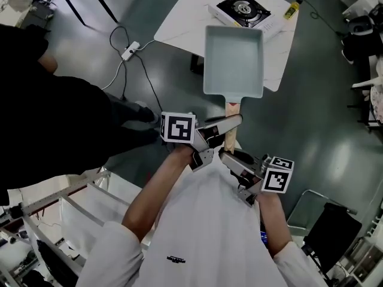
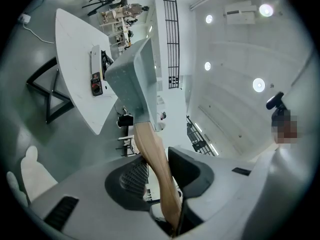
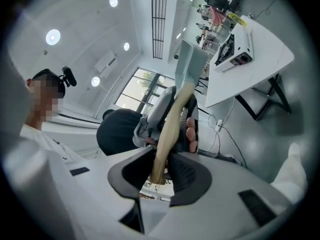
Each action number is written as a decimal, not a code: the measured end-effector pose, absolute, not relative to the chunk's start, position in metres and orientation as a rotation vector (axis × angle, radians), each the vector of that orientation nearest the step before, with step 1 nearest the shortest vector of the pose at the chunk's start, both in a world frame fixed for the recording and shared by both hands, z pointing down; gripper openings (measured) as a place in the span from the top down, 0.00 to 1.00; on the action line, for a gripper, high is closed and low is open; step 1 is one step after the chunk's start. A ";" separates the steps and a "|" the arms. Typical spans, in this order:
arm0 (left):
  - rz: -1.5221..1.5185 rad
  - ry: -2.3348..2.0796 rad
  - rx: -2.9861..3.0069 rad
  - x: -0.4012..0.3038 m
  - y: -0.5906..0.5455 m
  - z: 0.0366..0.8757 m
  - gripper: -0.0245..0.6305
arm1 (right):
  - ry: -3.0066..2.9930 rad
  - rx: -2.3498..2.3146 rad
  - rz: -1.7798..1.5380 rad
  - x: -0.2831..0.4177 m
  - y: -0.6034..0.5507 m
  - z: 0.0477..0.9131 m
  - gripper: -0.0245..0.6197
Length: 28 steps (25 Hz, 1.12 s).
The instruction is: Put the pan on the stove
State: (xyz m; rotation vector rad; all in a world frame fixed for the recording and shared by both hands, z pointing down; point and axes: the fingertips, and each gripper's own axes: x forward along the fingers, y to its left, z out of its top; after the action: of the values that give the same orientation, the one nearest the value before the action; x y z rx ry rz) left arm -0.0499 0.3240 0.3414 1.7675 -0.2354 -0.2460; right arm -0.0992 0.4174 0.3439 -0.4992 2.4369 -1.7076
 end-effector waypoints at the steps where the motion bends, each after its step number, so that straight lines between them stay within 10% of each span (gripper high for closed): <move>1: -0.247 -0.237 1.767 -0.050 0.316 0.343 0.78 | 2.438 -0.500 -1.708 -0.099 0.410 0.345 0.82; 28: -0.232 -0.356 1.744 0.027 -0.041 0.391 0.78 | 2.476 -0.345 -1.818 -0.019 0.057 0.388 0.82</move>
State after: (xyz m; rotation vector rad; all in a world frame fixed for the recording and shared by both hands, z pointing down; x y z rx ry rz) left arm 0.0266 -0.0414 0.3910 1.7439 -0.3562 -0.2316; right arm -0.0195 0.0569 0.3884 -0.3448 2.4755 -1.8181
